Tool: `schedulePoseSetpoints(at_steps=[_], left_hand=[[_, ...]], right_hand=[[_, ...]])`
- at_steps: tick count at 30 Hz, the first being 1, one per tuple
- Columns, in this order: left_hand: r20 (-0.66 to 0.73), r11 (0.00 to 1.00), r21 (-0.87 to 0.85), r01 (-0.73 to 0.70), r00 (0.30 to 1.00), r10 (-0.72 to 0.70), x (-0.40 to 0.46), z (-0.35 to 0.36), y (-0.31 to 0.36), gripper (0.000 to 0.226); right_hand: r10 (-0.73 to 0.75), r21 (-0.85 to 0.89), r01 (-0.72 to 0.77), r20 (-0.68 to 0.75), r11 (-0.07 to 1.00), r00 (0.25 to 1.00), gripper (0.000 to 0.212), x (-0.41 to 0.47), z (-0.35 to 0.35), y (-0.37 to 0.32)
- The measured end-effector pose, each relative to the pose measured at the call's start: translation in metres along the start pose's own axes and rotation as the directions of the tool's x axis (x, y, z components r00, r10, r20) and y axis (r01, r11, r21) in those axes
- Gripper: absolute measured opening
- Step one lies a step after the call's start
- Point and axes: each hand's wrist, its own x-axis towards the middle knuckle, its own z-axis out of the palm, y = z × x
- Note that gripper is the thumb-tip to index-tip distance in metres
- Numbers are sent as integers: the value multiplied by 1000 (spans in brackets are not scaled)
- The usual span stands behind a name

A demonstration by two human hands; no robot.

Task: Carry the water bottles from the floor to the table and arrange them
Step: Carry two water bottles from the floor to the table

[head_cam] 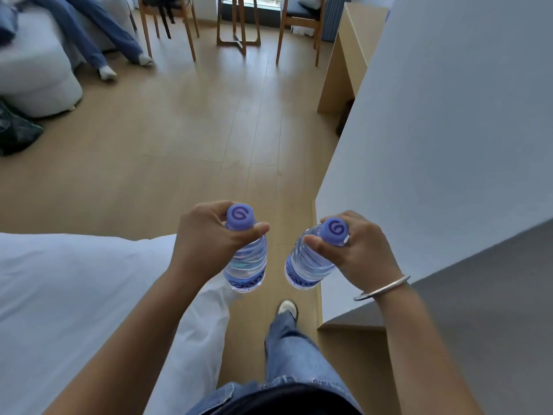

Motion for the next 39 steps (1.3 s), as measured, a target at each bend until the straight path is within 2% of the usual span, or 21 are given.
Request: schedulePoseSetpoints(at_steps=[5, 9, 13, 16, 23, 27, 34, 39], left_hand=[[-9, 1000, 1, 5, 1000, -5, 96, 23, -9, 28], [6, 1000, -6, 19, 1000, -19, 180, 47, -10, 18], [-3, 1000, -11, 10, 1000, -10, 254, 67, -6, 17], [-12, 1000, -30, -3, 1000, 3, 301, 80, -4, 27], [-4, 997, -38, 63, 998, -64, 406, 102, -22, 18], [63, 997, -13, 76, 995, -75, 480, 117, -36, 20], [198, 1000, -5, 12, 980, -11, 639, 137, -49, 18], [287, 998, -12, -68, 955, 69, 741, 152, -47, 21]], right_hand=[[-25, -34, 26, 35, 999, 999, 41, 102, 6, 26], [-50, -58, 53, 53, 997, 997, 40, 192, -3, 46], [-68, -71, 71, 43, 995, 997, 42, 272, -20, 58], [-69, -75, 71, 27, 995, 997, 42, 321, -27, 66], [12, -48, -11, 22, 999, 1000, 38, 410, -27, 93], [57, -52, -55, 38, 997, 998, 36, 472, -20, 109], [155, 16, -154, -144, 988, 977, 30, 604, -21, 120], [255, 78, -243, -277, 967, 926, 35, 678, -28, 129]])
